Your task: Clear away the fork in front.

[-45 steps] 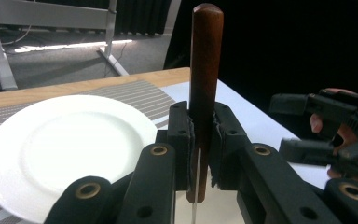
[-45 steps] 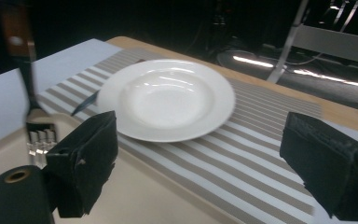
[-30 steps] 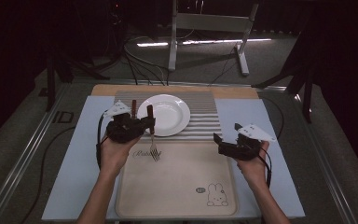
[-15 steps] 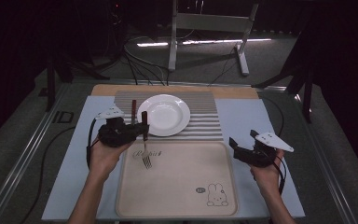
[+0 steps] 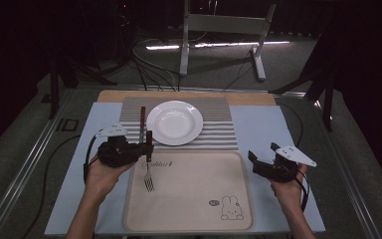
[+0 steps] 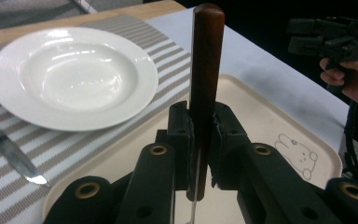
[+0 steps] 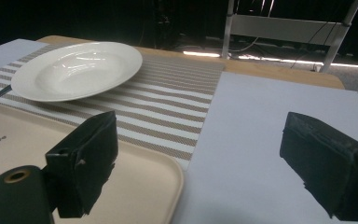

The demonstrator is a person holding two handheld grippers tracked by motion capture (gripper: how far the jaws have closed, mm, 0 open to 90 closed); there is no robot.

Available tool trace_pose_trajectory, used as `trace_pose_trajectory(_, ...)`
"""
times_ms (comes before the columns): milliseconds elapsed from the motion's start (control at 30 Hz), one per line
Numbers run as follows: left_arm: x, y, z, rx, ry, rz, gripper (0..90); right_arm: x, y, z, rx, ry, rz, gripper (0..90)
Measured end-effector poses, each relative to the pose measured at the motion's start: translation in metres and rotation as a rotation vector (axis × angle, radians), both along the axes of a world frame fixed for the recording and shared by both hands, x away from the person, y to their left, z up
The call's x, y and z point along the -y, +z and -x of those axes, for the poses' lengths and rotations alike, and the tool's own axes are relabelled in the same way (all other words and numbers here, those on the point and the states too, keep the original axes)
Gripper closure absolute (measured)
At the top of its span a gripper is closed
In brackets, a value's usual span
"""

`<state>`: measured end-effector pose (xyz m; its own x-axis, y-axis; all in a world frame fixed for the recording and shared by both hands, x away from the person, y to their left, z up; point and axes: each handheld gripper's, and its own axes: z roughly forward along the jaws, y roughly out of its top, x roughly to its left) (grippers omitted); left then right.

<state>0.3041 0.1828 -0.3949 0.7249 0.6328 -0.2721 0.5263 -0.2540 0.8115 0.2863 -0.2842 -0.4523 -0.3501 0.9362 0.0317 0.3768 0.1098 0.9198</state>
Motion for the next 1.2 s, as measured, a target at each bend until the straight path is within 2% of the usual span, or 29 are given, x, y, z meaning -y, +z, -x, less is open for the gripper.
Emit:
trace_pose_trajectory(500, -0.019, -0.013, 0.023, -0.041, -0.002, 0.009, 80.3, 0.001, -0.004, 0.001, -0.007, -0.009, 0.002, 11.4)
trace_pose_trajectory(733, -0.021, -0.021, 0.032, -0.106, -0.038, 0.006, 80.6, -0.002, -0.006, 0.001, -0.015, -0.003, 0.009, 11.3)
trace_pose_trajectory(867, -0.025, -0.034, 0.028, -0.15, -0.026, 0.031, 80.6, -0.003, -0.007, 0.001, -0.016, 0.001, 0.012, 11.3)
trace_pose_trajectory(1033, -0.029, -0.052, 0.021, -0.151, -0.007, 0.078, 79.6, -0.002, -0.007, 0.001, -0.019, -0.002, 0.009, 11.4)
trace_pose_trajectory(1200, -0.03, -0.072, 0.014, -0.17, 0.027, 0.072, 77.0, -0.002, -0.008, 0.002, -0.02, 0.001, 0.016, 11.4)
